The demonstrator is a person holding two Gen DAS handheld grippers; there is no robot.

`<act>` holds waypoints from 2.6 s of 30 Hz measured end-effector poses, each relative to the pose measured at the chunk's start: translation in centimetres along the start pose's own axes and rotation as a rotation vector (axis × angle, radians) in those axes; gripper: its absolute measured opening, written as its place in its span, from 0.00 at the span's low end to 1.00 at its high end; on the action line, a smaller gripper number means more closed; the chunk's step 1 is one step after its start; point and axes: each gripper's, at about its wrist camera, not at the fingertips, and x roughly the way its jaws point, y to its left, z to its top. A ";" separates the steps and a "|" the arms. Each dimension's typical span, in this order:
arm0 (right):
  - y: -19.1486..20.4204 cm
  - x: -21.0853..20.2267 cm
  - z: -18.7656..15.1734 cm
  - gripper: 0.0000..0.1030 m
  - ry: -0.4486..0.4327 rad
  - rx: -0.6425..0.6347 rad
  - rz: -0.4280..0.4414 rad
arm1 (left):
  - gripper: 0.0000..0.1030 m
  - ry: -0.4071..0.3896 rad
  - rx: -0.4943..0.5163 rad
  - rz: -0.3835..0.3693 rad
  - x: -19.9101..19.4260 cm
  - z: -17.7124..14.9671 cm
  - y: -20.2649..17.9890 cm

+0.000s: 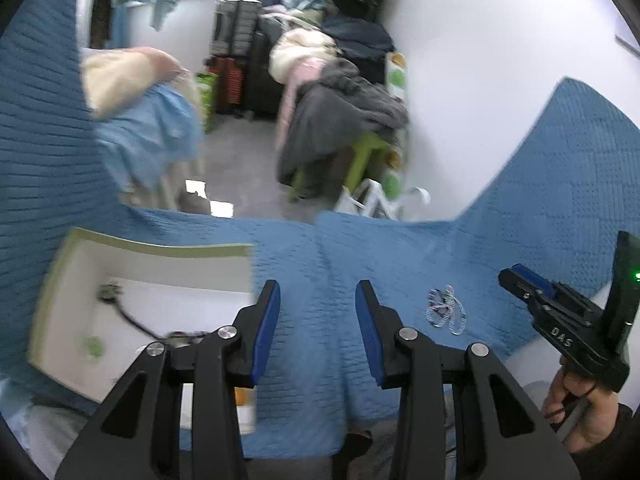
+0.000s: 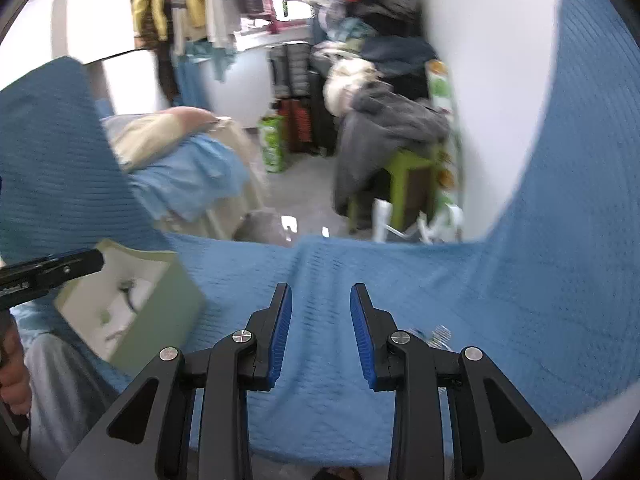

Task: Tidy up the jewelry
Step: 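Move both open tools away from the box toward the red-beaded chain, then grasp the red-beaded strand with the left tool while the right tool grasps the silver chain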

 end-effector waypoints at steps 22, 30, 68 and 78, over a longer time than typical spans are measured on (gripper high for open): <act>-12.4 10.9 -7.7 0.42 0.246 0.209 -0.088 | 0.34 0.256 0.047 -0.218 15.8 -2.9 -10.9; -12.2 13.0 -7.0 0.42 0.237 0.171 -0.103 | 0.26 0.306 0.052 -0.217 19.3 -3.1 -12.0; -14.0 12.5 -6.3 0.04 0.187 0.223 -0.083 | 0.06 0.347 0.316 -0.180 27.1 -4.8 -19.2; -12.8 14.6 -6.5 0.23 0.225 0.173 -0.048 | 0.05 0.320 0.177 -0.194 24.9 -3.6 -16.1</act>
